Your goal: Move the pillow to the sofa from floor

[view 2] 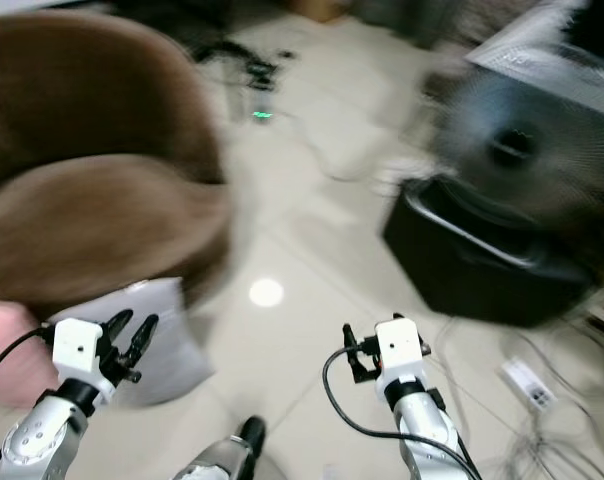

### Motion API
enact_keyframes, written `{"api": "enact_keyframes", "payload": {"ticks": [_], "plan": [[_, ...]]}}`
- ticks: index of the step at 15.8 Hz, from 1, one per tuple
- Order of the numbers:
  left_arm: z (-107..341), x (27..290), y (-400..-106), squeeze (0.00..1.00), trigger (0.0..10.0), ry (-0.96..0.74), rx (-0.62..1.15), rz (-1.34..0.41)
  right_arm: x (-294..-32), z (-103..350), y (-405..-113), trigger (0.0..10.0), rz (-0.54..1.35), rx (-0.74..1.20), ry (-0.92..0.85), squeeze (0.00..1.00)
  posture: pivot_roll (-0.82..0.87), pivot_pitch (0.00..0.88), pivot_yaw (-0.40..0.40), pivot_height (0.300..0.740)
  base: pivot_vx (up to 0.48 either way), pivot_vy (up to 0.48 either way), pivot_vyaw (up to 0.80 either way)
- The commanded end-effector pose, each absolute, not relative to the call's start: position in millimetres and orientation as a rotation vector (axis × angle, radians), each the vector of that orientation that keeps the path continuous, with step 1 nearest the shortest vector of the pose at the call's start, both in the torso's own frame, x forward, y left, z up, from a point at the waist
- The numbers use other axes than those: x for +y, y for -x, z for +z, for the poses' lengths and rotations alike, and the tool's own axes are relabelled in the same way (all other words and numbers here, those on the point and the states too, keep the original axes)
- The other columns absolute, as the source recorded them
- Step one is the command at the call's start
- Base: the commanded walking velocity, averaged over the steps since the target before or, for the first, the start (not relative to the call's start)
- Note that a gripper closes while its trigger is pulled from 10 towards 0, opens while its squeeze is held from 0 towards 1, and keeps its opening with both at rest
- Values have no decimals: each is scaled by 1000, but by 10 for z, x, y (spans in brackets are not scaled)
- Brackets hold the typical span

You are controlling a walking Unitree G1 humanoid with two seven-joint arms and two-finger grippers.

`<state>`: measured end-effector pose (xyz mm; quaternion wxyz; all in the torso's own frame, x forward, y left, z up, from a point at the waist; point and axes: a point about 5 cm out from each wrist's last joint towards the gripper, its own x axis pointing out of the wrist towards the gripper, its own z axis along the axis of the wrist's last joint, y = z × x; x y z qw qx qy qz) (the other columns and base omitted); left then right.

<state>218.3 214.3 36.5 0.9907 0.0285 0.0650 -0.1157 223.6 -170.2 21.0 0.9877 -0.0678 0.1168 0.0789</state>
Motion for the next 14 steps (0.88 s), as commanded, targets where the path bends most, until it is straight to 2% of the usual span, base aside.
{"api": "enact_keyframes", "payload": {"ticks": [1, 7, 14], "plan": [[349, 2145, -2156, 0, 10000, -69, 136, -245, -1734, 193, -2237, 10000, 147, 242, 145, 267, 67, 119, -59, 740, 0, 0, 763], [356, 2074, -2169, 0, 10000, -65, 109, -259, -1864, 238, -2294, 10000, 123, 230, 185, 337, 48, 201, -44, 740, 0, 0, 791], [349, 2060, -2171, 0, 10000, -60, 119, -270, -1859, 227, -2283, 10000, 103, 242, 158, 341, 44, 211, -42, 740, 0, 0, 790]]}}
